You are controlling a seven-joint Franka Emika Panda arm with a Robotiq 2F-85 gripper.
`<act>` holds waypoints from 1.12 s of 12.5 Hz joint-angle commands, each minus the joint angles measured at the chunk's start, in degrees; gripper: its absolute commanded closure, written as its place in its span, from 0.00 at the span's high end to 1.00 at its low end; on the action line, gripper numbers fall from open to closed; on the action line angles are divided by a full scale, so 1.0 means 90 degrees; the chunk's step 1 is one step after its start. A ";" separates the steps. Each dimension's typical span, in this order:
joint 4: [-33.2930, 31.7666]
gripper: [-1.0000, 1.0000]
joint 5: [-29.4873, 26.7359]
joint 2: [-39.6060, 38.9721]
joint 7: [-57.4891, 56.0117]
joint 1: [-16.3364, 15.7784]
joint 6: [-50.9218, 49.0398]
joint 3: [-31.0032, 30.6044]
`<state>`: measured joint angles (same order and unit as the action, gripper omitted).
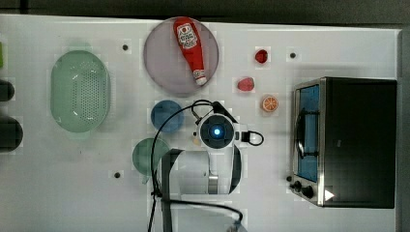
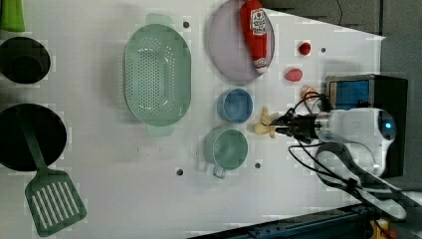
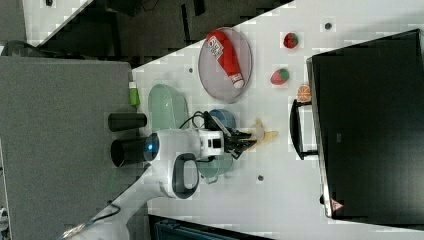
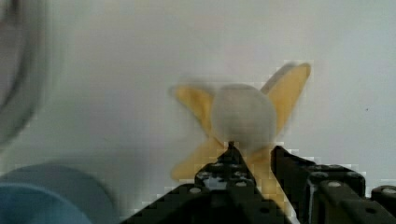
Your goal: Pick banana from table and place on oven.
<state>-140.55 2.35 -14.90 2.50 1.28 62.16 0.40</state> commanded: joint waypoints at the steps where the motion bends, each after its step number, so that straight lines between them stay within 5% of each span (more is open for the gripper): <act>1: 0.0469 0.25 -0.0083 0.1476 0.0170 -0.0042 -0.0997 0.0059; 7: 0.2210 0.25 -0.0087 0.2561 0.0156 0.0046 -0.4237 0.0331; 14: 0.2939 0.25 -0.0068 0.2038 -0.2097 0.0437 -0.4363 0.1969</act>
<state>-113.64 2.35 4.87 -9.69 1.97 23.63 14.90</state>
